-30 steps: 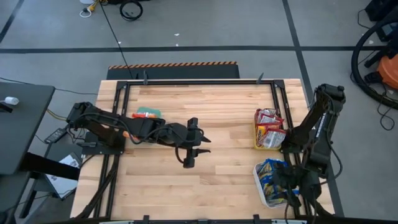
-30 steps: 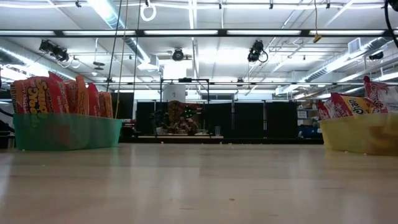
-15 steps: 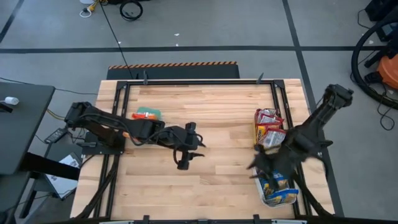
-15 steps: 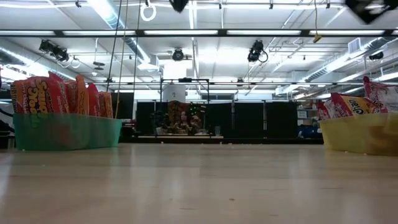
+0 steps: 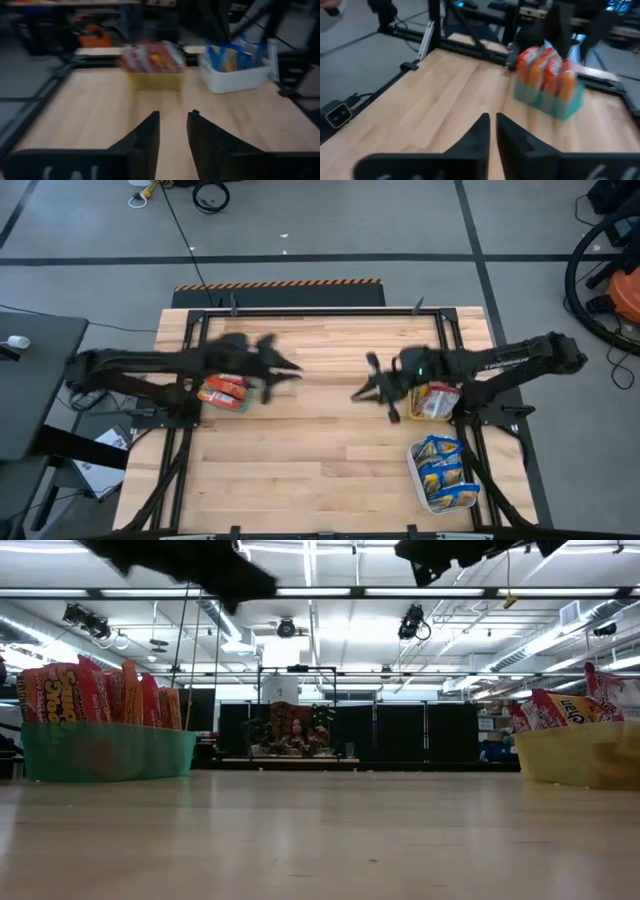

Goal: Sort Maruchan noodles
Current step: Return to Home Position

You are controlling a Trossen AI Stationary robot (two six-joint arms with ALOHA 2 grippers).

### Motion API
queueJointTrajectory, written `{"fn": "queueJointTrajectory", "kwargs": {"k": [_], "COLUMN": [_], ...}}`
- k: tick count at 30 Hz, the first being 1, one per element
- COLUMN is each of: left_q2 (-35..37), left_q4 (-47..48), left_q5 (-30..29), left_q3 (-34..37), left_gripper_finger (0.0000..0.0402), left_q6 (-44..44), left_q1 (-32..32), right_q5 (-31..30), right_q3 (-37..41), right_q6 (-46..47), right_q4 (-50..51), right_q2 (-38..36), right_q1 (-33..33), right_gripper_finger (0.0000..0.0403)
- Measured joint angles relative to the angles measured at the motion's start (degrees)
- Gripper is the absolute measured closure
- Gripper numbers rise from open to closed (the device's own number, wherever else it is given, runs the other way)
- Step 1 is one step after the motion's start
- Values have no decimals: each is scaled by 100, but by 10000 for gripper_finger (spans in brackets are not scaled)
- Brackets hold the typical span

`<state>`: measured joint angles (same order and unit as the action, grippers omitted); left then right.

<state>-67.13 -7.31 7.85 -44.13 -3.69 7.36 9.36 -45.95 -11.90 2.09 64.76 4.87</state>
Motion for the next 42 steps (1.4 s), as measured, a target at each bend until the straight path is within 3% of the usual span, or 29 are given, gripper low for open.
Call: {"fn": "queueJointTrajectory", "kwargs": {"k": [4, 10, 12, 18, 21, 24, 29, 31, 34, 39, 42], "left_q2": [1360, 2939, 3336, 4219, 4395, 4805, 6126, 6703, 6699, 6693, 6706], "left_q4": [-1, -150, -375, -237, -193, -399, 884, 1330, 1668, 1363, 1060], "left_q5": [152, 93, -229, -2349, -2531, -2287, -2488, -2132, -2029, -2084, -1953], "left_q3": [708, 1877, 2157, 2656, 2843, 3059, 3246, 3247, 3229, 3576, 3818], "left_gripper_finger": [333, 389, 395, 394, 394, 394, 392, 389, 388, 387, 386], "left_q6": [3, 565, 829, 1013, 598, 311, 507, 607, 644, 707, 744], "left_q1": [512, 708, 552, -696, -1375, -1779, -1661, -1608, -1584, -1583, -1586], "right_q5": [701, 980, 984, 552, 267, 103, 122, 314, 400, 516, 553], "right_q3": [0, 147, 427, 1617, 1938, 2159, 2876, 3130, 3536, 4481, 4555], "right_q6": [-160, -107, 74, 987, 1287, 1508, 2082, 2376, 2552, 2854, 2861], "right_q4": [64, 176, 47, -410, 271, 792, 760, 632, 138, -1275, -1053], "right_q2": [-355, -1197, -1596, -3050, -4011, -5044, -6482, -6452, -6261, -6467, -6351], "right_q1": [-744, -1175, -1203, -1125, -1096, -1096, -1096, -1096, -1098, -1109, -1106], "right_gripper_finger": [394, 387, 392, 391, 387, 393, 397, 397, 397, 398, 398]}}
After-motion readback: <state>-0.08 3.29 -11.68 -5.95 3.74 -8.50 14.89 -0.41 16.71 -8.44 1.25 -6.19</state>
